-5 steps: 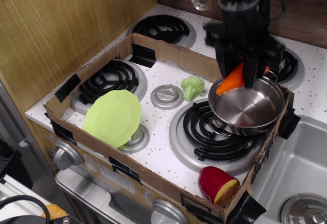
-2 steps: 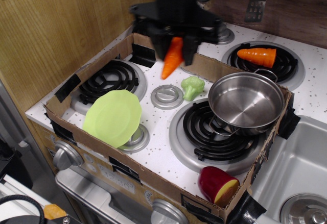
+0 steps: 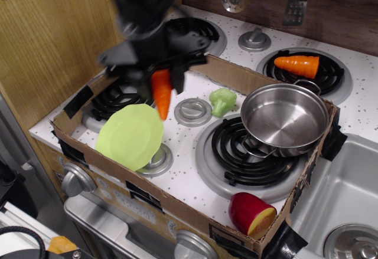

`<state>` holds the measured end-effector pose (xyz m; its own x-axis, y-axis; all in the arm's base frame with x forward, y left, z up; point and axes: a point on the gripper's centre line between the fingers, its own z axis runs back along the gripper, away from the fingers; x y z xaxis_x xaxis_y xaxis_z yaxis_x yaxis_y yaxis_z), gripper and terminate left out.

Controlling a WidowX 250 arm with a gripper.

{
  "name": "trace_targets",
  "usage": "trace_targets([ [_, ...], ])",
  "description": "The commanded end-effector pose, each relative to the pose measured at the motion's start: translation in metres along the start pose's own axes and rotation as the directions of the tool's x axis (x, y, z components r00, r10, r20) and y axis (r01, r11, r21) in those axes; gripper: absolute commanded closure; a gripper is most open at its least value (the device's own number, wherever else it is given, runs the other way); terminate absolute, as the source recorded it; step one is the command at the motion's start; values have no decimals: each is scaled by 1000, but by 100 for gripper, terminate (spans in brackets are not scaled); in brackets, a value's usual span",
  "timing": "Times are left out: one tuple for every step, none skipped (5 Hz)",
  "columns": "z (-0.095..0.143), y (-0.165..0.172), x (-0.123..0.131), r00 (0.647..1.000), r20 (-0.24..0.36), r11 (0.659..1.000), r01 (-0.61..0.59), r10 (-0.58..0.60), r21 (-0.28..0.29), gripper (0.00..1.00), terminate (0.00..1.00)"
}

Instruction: Put carrot on plate

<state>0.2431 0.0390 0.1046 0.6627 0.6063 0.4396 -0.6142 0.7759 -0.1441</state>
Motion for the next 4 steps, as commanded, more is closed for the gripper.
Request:
trace_targets([
  [-10,-9,-22,897,149,906,-423,415,24,100,0],
  [-14,-12,-28,858,114,861,-508,501,33,100,0],
  [-13,-3,-36,839,4,839,-543,543,35,100,0],
  [-14,8,-39,844,-83,849,-526,529,53,100,0],
])
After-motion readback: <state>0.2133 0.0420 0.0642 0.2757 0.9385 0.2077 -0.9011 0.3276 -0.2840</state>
